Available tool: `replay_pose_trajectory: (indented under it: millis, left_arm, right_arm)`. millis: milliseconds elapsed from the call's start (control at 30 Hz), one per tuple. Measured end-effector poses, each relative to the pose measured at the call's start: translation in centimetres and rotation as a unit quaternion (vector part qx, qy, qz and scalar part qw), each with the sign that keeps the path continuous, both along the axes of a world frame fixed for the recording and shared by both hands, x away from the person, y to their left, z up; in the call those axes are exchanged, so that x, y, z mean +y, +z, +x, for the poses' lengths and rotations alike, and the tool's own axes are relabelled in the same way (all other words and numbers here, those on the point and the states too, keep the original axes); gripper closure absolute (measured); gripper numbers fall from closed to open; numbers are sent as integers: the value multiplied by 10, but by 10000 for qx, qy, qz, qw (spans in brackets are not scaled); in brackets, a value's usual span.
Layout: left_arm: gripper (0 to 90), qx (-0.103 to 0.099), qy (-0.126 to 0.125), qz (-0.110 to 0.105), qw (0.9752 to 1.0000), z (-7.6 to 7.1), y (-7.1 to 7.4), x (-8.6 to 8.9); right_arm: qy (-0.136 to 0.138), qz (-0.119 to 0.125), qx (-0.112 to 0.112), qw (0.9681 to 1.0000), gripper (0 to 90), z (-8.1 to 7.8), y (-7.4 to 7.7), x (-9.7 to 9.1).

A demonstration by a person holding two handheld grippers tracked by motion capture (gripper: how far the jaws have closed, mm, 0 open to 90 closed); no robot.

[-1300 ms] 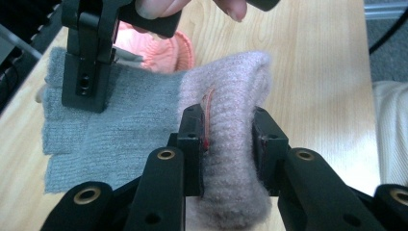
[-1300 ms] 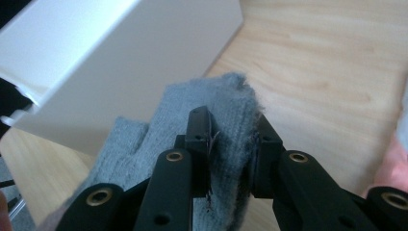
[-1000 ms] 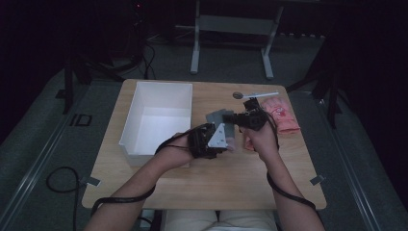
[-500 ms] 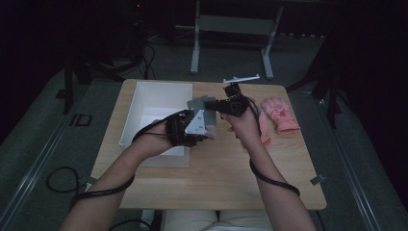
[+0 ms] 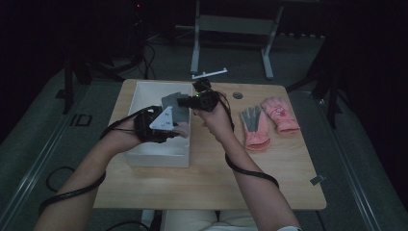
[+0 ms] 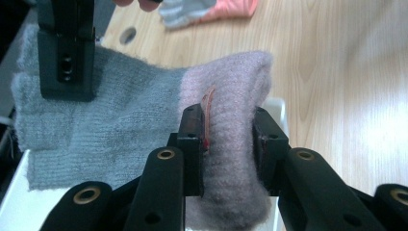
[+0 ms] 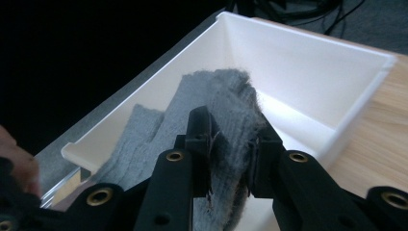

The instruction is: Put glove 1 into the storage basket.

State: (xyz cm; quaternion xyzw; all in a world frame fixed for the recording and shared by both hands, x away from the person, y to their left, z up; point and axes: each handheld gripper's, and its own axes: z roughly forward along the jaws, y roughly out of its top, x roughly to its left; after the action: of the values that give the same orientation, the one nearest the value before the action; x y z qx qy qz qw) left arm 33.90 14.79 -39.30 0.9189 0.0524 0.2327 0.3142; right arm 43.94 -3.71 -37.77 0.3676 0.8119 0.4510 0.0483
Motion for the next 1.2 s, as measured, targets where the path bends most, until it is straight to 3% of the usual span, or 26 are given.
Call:
replay_pose_trajectory:
  millis: [167, 333, 400, 433, 500, 533, 633, 767, 900, 1000, 1067, 1167, 1200]
  left_arm:
    - [703, 68, 31, 220, 9997, 3, -17, 19]
    - [702, 114, -103, 578, 9982, 13, -37, 22]
    - [702, 175, -138, 592, 9980, 17, -41, 21]
    - [702, 186, -205, 769, 9967, 23, -48, 18]
    - [702, 284, -267, 867, 9955, 28, -55, 13]
    - [702, 272, -294, 1031, 9939, 31, -56, 11]
    - [702, 403, -357, 1212, 9912, 38, -63, 5]
    - [703, 710, -418, 1311, 9879, 48, -72, 2]
    - [703, 853, -396, 1310, 9869, 57, -79, 1]
    - [702, 1093, -423, 1614, 9799, 63, -90, -3]
    - [701, 1295, -518, 1800, 9737, 67, -97, -8]
    - [700, 1315, -529, 1976, 9700, 70, -106, -13]
    - [697, 1335, -475, 1892, 9717, 70, -108, -13]
  right_arm:
    - [157, -143, 105, 9997, 749, 3, -12, 24]
    - [172, -324, 267, 9990, 749, 11, -30, 35]
    - [150, -383, 267, 9988, 749, 12, -33, 36]
    - [134, -442, 286, 9985, 748, 14, -36, 37]
    - [78, -646, 338, 9973, 748, 19, -45, 39]
    - [61, -701, 373, 9968, 747, 21, -47, 40]
    - [15, -835, 432, 9956, 745, 25, -54, 42]
    - [27, -1001, 456, 9939, 741, 27, -63, 46]
    - [38, -1119, 309, 9932, 715, 26, -64, 50]
    - [-42, -990, 228, 9948, 652, 25, -61, 46]
    - [-76, -897, 178, 9958, 618, 25, -57, 39]
    - [-114, -860, 122, 9962, 603, 25, -50, 29]
    - [-118, -846, 118, 9963, 594, 24, -49, 26]
